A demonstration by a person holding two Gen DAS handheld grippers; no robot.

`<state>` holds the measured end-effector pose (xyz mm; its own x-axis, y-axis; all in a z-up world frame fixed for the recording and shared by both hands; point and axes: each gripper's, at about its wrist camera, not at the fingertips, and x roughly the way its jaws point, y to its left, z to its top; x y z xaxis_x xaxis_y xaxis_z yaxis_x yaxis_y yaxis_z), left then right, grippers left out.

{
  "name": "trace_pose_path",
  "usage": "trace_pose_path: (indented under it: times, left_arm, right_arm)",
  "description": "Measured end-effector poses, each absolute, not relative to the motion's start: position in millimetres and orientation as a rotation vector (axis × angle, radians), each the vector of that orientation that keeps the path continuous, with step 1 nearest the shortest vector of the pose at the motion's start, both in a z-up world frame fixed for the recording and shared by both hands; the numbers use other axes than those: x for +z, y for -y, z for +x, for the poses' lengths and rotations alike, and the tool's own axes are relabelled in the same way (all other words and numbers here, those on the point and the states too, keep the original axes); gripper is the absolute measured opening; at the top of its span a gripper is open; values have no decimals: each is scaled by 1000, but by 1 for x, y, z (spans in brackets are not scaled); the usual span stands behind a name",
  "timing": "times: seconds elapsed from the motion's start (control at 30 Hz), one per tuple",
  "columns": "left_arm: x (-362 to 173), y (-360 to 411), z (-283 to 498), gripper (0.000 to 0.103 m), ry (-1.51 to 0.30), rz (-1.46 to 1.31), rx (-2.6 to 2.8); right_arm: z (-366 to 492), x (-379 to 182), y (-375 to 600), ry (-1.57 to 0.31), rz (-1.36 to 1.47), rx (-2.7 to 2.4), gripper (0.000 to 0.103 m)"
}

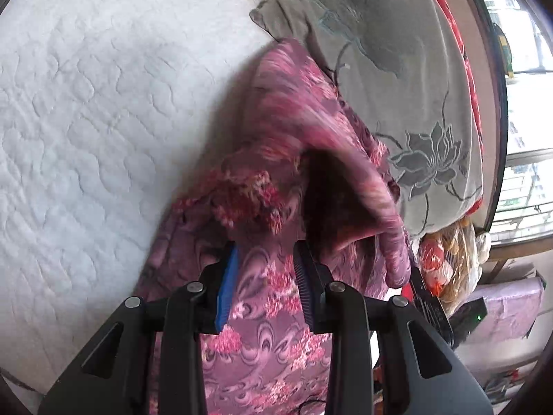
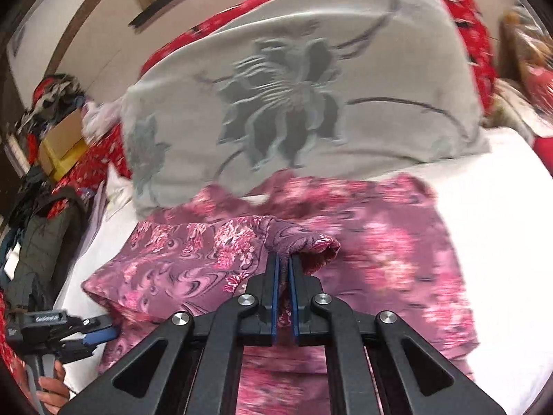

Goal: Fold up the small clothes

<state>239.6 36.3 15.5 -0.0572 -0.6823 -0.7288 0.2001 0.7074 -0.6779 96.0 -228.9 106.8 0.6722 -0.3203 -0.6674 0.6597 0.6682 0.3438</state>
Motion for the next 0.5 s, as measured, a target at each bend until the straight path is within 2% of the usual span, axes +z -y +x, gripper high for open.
trace_pose_path:
  times: [0.27,0.5]
  left_arm:
    - [30,-27,223,30,-1451,-441,-809]
    - [50,-6,192,30,-1422,-368,-935]
  right_arm:
    - [70,110,256,-558,757,-585,5]
    - [126,208,218,-394,663,-351,5]
